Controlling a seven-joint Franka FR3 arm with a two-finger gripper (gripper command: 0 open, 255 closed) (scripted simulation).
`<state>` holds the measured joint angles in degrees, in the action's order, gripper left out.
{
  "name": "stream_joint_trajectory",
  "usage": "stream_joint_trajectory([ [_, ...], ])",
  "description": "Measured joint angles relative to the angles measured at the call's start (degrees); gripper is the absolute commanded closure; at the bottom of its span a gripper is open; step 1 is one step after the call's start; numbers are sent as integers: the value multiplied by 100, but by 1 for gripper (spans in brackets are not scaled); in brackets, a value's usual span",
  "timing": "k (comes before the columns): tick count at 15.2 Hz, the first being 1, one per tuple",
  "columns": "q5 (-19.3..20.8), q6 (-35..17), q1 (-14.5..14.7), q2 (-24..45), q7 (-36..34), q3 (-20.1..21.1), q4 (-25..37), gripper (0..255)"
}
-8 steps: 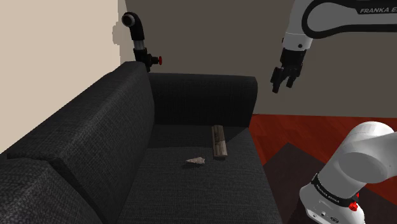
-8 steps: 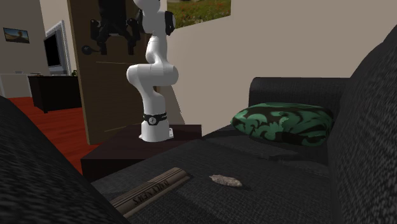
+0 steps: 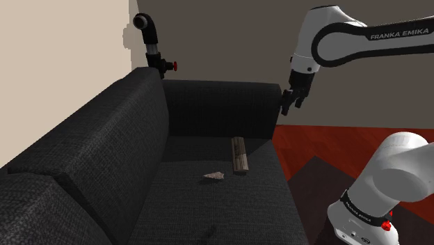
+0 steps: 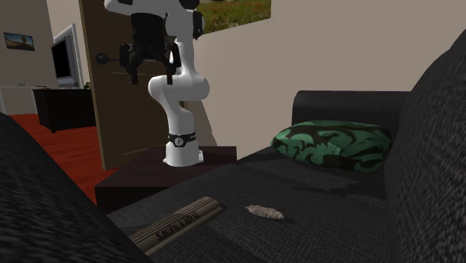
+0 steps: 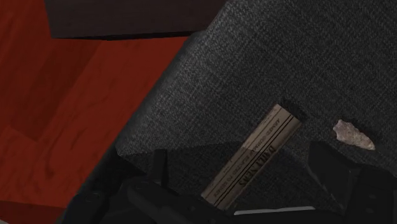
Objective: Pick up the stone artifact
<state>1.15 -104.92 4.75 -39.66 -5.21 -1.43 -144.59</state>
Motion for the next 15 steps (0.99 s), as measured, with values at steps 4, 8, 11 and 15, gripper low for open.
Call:
stream_joint_trajectory([
  [4,-115,-859,238,458,95,144,-244,0],
  [8,-251,-1831,512,937,115,358,-570,0],
  [11,-322,-2445,699,1418,140,517,-577,0],
  [15,-360,-3341,910,2171,179,724,-553,0],
])
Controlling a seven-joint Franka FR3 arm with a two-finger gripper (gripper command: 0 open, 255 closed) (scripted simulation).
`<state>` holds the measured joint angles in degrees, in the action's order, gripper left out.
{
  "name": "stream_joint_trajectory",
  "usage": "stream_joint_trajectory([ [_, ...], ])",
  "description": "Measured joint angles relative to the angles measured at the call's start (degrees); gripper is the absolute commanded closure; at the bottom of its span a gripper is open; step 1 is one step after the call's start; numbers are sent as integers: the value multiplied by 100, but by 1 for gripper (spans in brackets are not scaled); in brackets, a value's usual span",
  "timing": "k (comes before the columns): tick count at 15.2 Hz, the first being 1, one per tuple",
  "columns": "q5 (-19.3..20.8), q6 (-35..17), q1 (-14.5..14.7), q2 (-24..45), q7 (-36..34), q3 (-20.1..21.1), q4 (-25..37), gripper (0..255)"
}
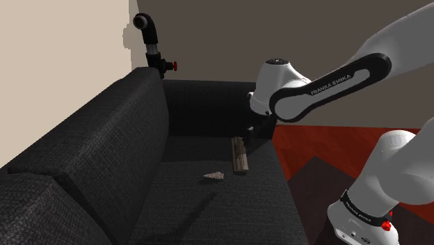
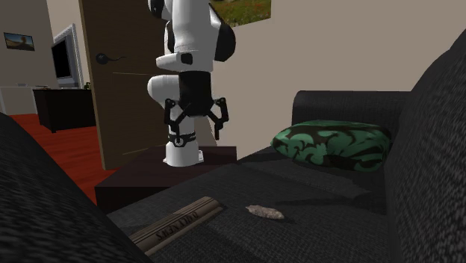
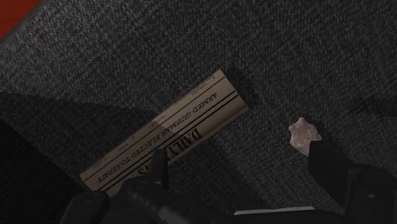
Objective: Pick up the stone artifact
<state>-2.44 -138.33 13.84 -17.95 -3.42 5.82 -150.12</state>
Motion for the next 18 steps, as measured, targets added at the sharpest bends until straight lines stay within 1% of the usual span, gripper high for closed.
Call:
stream_joint_trajectory([
  [2,10,-423,94,339,-3,112,-1,0],
  [4,58,-755,170,715,-15,219,127,0],
  [7,238,-1380,262,1371,-113,389,271,0],
  [9,426,-1702,328,1759,-226,483,417,0],
  [11,732,-2039,423,2233,-447,545,620,0],
  [12,854,-2145,477,2365,-517,560,679,0],
  [14,1181,-2408,618,2748,-724,526,857,0],
  [18,1506,-2719,770,3153,-953,384,978,0],
])
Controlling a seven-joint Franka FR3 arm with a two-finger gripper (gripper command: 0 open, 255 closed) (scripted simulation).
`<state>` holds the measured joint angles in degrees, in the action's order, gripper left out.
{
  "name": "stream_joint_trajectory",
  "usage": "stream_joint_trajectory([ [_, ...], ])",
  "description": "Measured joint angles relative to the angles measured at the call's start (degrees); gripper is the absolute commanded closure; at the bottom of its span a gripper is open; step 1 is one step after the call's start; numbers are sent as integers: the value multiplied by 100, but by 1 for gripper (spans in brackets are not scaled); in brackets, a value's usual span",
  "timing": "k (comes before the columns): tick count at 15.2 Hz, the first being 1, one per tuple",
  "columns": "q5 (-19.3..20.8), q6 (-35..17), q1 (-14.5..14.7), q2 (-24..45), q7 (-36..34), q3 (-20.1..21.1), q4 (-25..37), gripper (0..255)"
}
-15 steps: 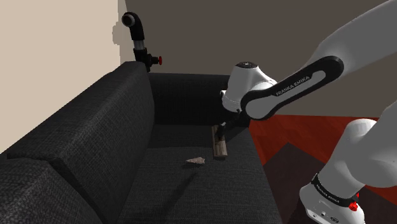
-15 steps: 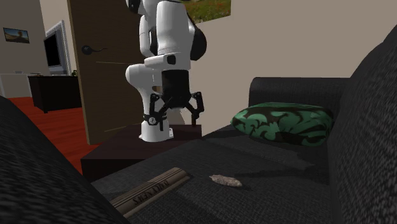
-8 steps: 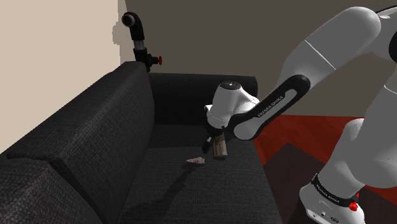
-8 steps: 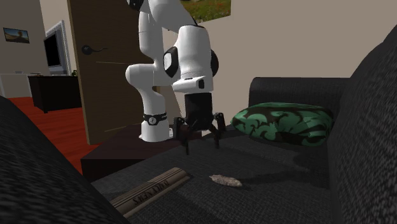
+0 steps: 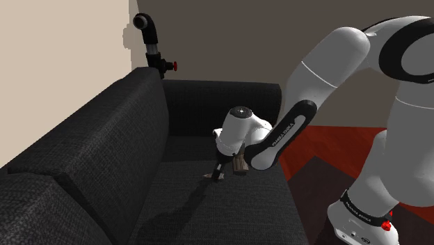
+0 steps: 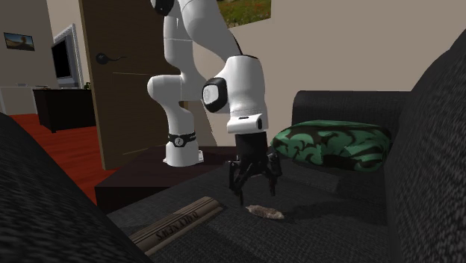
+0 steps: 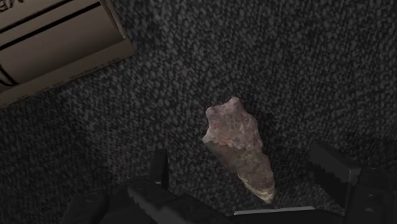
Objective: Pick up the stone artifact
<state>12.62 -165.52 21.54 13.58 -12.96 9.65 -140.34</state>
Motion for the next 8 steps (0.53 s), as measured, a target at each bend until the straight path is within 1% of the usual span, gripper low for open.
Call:
stream_joint_trajectory([
  [4,247,-295,155,320,-210,-193,26,0],
  [5,271,-322,175,357,-230,-215,37,255],
  [8,304,-358,226,355,-258,-206,63,255],
])
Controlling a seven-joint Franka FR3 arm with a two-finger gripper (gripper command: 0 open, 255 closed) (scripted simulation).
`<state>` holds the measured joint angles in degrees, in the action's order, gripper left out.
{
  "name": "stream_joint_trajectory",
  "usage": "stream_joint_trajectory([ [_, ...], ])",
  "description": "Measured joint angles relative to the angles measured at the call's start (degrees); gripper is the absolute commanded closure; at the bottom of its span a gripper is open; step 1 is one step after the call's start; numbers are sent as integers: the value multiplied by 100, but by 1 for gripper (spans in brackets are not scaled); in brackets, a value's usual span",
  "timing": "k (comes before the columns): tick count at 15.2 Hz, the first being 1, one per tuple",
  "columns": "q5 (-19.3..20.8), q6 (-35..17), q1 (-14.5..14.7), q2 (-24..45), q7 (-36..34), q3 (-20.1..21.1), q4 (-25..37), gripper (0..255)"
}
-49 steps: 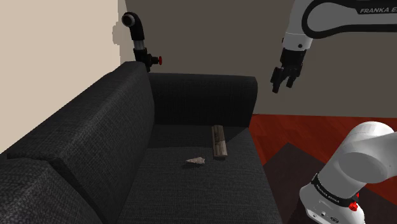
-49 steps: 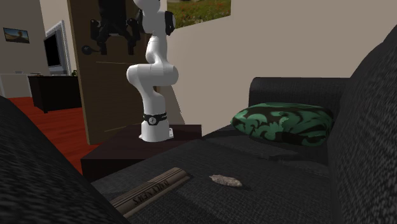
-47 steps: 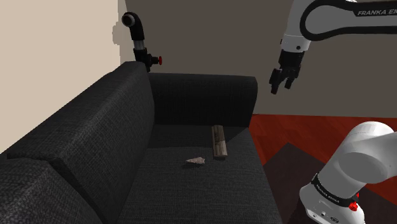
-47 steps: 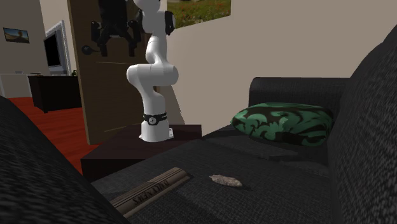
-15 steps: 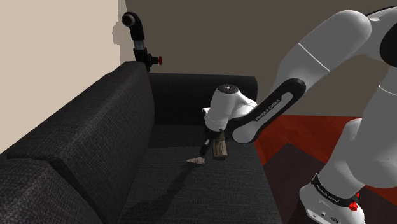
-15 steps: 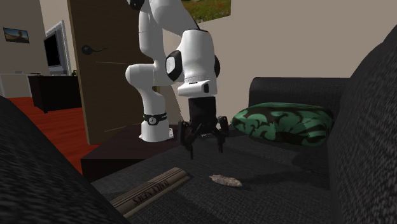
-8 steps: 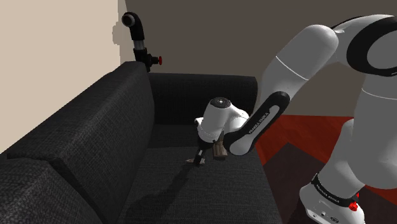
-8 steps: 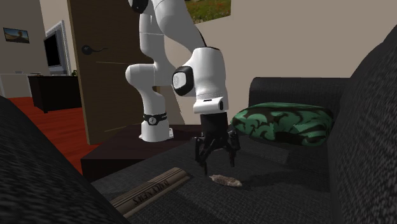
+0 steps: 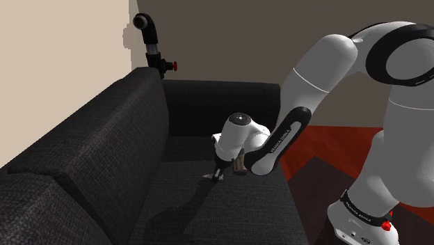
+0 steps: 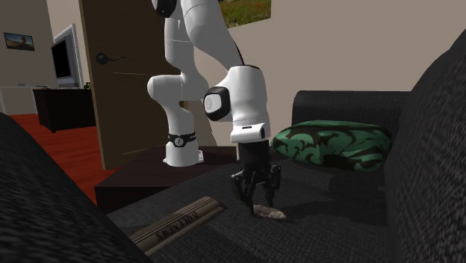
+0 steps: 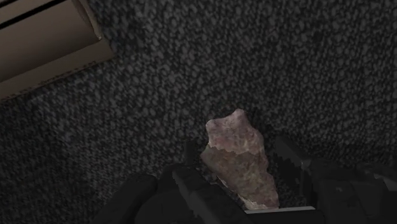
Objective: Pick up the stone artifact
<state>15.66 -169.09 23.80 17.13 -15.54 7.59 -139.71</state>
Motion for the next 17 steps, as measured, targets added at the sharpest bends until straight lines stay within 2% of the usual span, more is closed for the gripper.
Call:
stream_joint_trajectory([
  [7,21,-39,13,-3,-18,-15,0,255],
  [17,-538,632,-339,-680,436,376,-102,255],
])
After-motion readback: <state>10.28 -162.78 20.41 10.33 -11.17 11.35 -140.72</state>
